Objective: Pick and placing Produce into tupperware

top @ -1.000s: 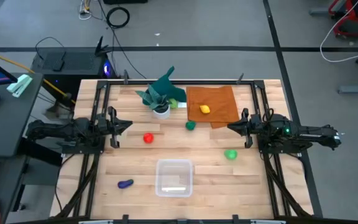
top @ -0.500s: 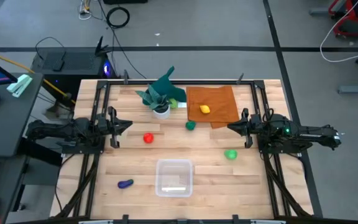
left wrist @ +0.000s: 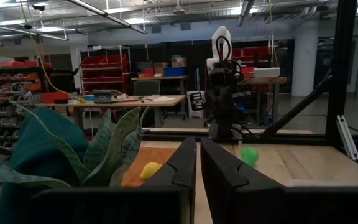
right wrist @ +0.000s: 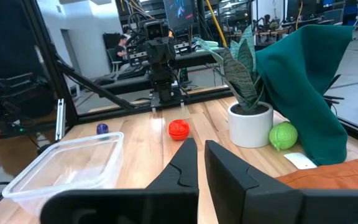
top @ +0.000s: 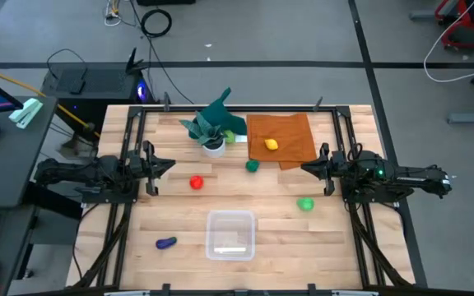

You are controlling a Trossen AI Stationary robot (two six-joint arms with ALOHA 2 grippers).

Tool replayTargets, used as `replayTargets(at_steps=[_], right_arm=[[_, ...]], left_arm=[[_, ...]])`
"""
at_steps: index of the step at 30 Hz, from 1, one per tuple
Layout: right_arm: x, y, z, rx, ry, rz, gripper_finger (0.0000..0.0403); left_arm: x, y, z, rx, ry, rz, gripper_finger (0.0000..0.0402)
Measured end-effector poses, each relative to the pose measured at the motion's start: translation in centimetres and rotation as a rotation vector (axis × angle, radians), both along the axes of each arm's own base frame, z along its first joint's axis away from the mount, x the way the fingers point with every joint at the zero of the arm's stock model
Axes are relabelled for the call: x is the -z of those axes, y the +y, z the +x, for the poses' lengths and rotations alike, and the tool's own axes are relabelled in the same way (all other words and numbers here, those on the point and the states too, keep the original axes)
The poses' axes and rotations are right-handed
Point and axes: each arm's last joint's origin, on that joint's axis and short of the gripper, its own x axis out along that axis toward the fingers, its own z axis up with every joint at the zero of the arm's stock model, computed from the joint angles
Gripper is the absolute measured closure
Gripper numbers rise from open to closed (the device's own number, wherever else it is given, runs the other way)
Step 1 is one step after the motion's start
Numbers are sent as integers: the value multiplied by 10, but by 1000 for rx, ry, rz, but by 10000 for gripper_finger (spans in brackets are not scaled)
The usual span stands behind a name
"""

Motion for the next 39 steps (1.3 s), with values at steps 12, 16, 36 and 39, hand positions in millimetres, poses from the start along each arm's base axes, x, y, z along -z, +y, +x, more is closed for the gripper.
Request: replayTargets(at_steps=[12,16,36,39], right_arm=[[0,0,0,0,0,0,403],[0,0,0,0,-1,0,403],[0,0,0,0,0,0,403],[0,0,0,0,0,0,403]], left_arm=[[0,0,0,0,0,0,376],[0,0,0,0,-1,0,378],[0,0,0,0,0,0,377],[0,0,0,0,0,0,378]])
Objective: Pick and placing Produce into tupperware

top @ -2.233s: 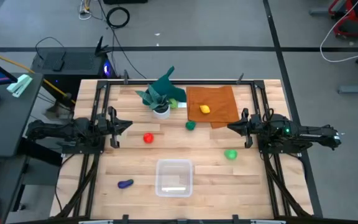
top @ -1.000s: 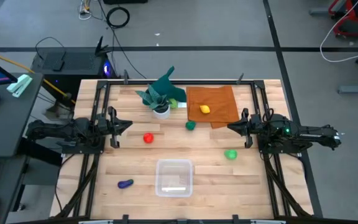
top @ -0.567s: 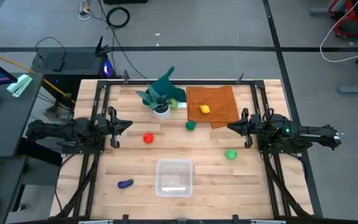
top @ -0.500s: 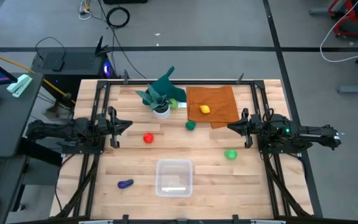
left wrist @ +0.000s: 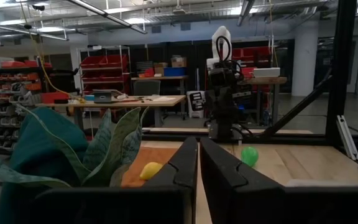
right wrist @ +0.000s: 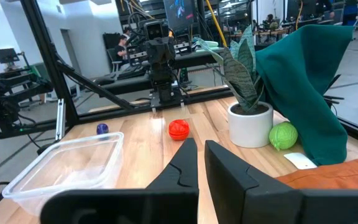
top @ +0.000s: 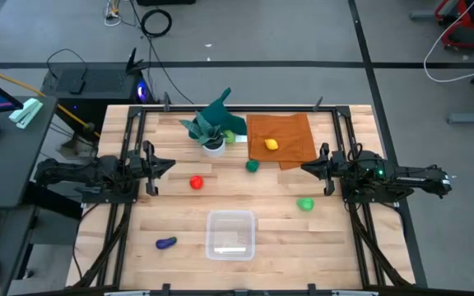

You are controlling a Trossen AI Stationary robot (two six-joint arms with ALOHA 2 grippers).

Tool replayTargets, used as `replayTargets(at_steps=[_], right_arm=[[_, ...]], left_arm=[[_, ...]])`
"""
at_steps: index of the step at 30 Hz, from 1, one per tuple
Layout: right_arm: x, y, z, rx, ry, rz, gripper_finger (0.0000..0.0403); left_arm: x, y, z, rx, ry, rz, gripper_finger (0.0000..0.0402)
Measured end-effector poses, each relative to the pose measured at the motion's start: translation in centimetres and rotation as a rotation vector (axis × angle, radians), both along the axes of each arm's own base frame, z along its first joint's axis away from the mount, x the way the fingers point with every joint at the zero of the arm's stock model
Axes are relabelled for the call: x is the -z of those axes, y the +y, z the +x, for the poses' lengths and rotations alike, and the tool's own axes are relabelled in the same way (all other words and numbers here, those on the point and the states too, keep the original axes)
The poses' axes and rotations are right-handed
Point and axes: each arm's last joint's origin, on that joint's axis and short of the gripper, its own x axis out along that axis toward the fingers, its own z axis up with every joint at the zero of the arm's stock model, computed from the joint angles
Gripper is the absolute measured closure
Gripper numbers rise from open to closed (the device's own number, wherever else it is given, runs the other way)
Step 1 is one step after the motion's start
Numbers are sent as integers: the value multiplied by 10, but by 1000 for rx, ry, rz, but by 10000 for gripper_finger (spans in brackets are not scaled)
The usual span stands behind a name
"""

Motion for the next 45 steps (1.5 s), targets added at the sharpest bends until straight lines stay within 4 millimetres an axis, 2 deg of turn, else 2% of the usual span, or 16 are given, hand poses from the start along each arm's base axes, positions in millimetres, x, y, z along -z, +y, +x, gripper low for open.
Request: replayTargets(at_steps=[10,22,33,45], right_arm=[[0,0,0,0,0,0,403],[0,0,0,0,-1,0,403],[0,0,0,0,-1,0,403],[0,0,0,1,0,-1,403]], left_arm=[[0,0,0,0,-1,0,366],[0,0,0,0,0,0,378],[0,0,0,0,0,0,366],[0,0,0,-3,1,12,378]])
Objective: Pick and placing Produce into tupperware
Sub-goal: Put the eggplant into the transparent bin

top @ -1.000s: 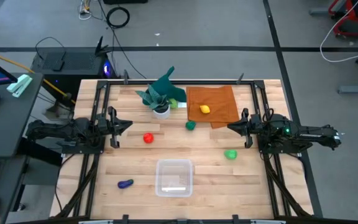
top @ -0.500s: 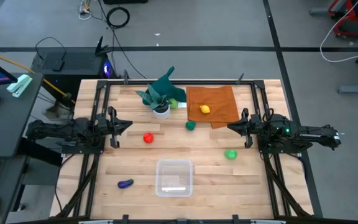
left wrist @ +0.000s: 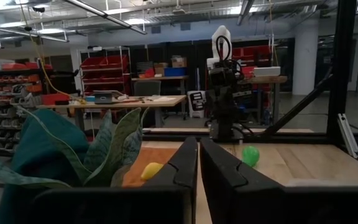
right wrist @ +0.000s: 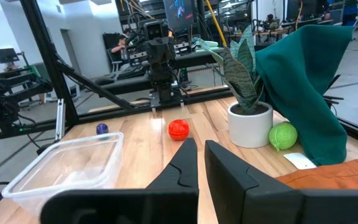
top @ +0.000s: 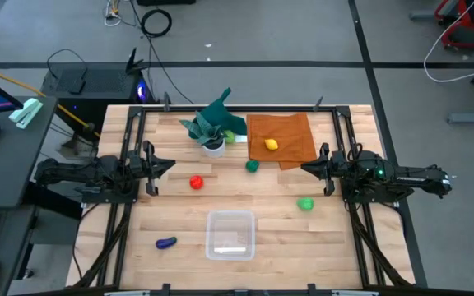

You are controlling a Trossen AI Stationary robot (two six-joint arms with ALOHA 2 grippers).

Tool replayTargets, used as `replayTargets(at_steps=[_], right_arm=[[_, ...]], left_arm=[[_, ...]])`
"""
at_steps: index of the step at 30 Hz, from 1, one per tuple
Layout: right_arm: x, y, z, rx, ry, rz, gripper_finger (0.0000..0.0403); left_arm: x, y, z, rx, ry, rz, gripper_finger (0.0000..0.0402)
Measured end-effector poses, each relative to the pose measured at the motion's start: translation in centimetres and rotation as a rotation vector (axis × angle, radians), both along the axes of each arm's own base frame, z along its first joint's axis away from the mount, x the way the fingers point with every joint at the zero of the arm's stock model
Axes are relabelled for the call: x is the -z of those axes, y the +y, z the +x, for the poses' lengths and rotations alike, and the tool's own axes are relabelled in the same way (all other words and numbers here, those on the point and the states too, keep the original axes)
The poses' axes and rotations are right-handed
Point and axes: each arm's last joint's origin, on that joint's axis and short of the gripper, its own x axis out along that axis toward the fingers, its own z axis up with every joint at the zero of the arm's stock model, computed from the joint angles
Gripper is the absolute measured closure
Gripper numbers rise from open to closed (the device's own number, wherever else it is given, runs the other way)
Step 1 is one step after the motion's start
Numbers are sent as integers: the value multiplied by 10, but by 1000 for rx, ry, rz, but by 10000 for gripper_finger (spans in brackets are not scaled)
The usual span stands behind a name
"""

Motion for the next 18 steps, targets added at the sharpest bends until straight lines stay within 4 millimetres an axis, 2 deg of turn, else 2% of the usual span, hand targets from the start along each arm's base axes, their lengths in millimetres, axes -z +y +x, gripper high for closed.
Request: replayTargets(at_steps=[5,13,18], right_arm=[[0,0,0,1,0,0,403],[0,0,0,5,3,13,403],[0,-2,0,57,-21,223,403]], left_arm=[[-1,0,0,4,-14,-23,373],[-2,0,0,46,-69,-221,374],[-3,2,-1,20,-132,-377,384]])
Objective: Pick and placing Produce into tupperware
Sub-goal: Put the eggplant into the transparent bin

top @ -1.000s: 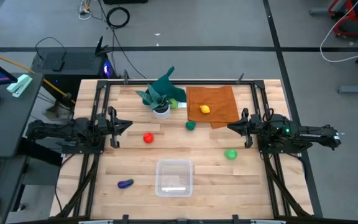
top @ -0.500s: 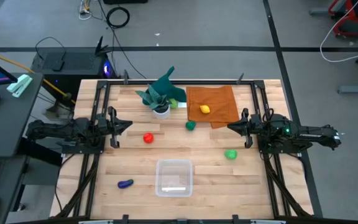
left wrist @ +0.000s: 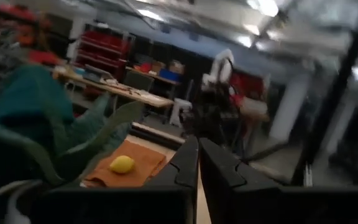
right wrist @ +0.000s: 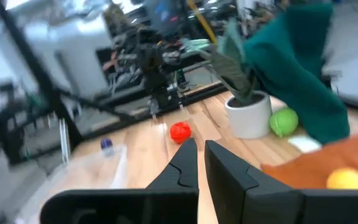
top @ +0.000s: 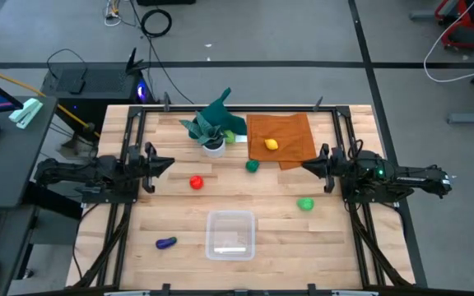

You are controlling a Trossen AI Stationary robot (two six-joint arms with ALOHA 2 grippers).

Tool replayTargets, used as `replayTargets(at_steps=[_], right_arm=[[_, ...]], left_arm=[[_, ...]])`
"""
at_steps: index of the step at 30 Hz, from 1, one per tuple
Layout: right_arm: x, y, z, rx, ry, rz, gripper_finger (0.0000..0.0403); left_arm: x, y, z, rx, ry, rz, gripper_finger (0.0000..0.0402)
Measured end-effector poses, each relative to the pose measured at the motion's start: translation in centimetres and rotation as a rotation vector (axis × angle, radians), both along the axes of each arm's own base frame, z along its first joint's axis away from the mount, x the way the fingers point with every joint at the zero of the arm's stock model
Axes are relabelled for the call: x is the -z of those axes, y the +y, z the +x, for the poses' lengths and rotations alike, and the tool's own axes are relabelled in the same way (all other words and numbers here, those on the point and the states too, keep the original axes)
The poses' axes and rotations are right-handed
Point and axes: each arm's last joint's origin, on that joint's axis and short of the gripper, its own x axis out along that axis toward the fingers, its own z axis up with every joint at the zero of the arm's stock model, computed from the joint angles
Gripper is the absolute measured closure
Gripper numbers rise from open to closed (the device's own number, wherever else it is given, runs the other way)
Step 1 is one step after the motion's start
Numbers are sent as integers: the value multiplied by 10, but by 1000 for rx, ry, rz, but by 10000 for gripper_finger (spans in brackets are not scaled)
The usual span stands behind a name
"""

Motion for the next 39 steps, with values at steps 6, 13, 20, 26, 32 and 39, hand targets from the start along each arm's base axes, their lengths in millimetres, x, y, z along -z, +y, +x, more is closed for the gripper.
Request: replayTargets(at_steps=[6,13,20,26,32,39], right_arm=[[-5,-4,-1,146,-96,218,403],[-7,-11,-4,378,-232,473,403],[-6,-12,-5,419,-248,490,403],[-6,-12,-5,412,-273,578,403],[-6,-12,-5,412,-273,584,403],[-6,-12,-5,389,-272,600,403]], left_arm=[[-5,9,-5,-265,-129,-237,391],[-5,11,-8,-374,-144,-263,376],[-4,11,-7,-390,-107,-218,381],[-5,11,-8,-390,-110,-217,384],[-5,11,-8,-384,-114,-218,374],[-6,11,-8,-389,-121,-219,371]])
